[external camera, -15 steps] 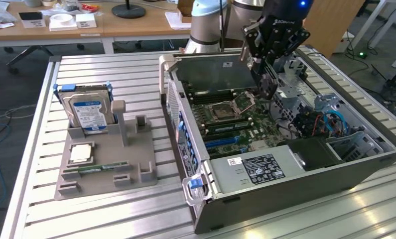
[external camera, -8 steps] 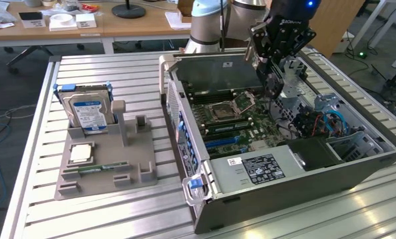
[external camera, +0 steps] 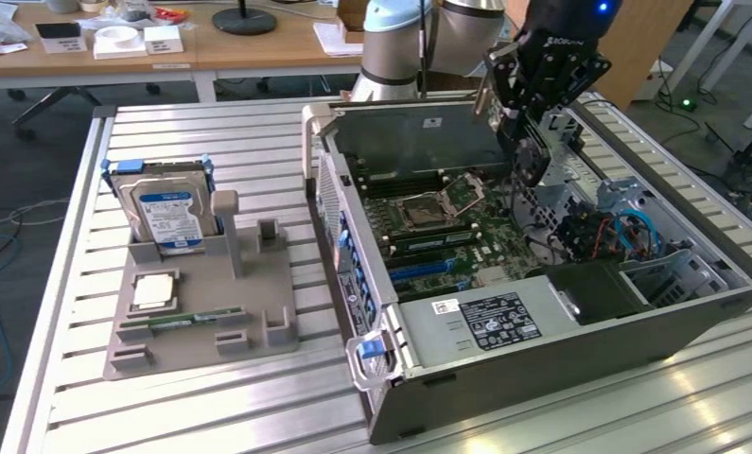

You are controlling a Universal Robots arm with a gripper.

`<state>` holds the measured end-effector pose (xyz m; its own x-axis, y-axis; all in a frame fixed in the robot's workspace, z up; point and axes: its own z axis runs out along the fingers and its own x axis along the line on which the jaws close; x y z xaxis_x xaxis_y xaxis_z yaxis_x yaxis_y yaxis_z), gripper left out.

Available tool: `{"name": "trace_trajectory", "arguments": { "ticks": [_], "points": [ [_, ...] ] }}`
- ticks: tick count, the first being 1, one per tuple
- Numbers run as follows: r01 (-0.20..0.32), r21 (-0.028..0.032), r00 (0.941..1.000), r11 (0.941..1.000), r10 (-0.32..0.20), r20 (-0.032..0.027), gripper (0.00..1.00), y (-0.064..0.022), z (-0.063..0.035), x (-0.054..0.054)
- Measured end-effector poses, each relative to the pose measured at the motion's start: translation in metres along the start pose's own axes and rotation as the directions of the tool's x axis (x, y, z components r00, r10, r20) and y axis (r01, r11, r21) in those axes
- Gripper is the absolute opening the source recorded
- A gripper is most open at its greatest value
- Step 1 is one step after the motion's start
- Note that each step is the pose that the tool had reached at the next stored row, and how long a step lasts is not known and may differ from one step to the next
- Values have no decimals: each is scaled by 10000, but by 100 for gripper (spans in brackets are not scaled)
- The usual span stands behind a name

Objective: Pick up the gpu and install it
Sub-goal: 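Pick up the gpu and move the gpu toward the slot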

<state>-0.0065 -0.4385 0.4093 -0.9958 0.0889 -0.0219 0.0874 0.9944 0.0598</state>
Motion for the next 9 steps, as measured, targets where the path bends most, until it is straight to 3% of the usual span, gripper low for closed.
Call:
{"name": "trace_trajectory", "arguments": {
  "ticks": [9],
  "points": [
    [-1,1,10000,10000,1,0,26,16,4,-167]
  ]
}}
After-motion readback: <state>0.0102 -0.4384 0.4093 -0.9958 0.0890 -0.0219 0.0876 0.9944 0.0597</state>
